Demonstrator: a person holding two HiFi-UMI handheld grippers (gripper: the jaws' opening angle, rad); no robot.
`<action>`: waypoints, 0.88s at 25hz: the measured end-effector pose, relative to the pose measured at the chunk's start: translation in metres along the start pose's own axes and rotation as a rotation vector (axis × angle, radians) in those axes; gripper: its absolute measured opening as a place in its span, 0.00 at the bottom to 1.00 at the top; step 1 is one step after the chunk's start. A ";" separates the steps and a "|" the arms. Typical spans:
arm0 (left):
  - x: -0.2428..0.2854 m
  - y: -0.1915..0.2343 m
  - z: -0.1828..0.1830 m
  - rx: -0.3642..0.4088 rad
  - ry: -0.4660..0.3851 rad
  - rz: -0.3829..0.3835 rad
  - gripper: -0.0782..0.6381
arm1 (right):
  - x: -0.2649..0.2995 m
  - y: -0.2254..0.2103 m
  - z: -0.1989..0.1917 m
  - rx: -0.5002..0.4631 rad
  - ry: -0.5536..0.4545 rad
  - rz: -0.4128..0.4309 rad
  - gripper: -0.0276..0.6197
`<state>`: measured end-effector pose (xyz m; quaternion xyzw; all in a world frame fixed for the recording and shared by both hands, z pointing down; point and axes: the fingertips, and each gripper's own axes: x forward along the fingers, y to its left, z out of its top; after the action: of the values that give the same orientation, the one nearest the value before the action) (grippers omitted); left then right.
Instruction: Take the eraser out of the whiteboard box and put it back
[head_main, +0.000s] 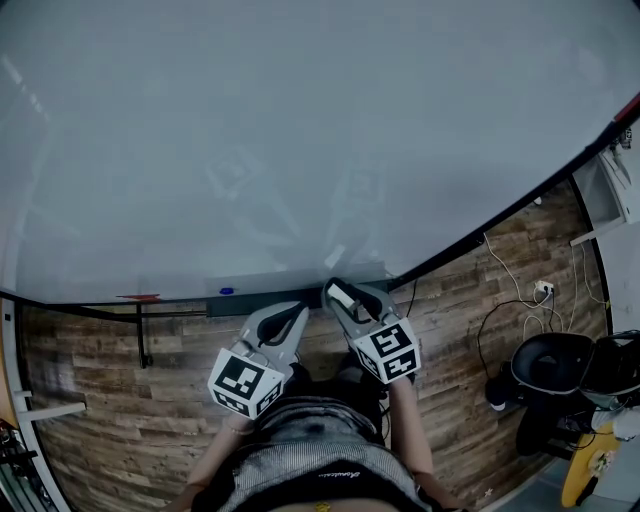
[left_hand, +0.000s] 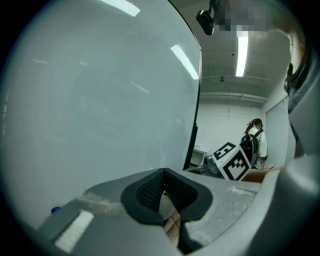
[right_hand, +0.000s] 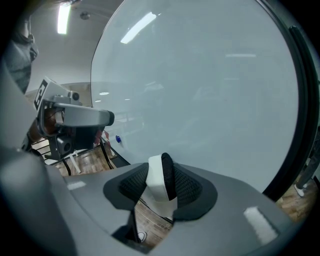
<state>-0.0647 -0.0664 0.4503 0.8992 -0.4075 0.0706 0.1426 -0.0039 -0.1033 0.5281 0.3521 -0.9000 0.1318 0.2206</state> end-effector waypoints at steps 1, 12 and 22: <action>0.000 0.000 0.000 -0.002 -0.001 -0.001 0.11 | 0.000 0.000 0.000 -0.001 0.001 -0.001 0.29; -0.004 0.001 -0.003 -0.006 -0.004 -0.001 0.11 | 0.000 0.001 -0.001 0.000 -0.005 -0.010 0.29; -0.002 -0.002 -0.004 -0.013 -0.009 -0.010 0.11 | -0.009 0.006 -0.004 -0.027 -0.052 0.014 0.37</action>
<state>-0.0647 -0.0624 0.4533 0.9007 -0.4040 0.0633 0.1470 -0.0006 -0.0922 0.5272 0.3459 -0.9096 0.1122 0.2009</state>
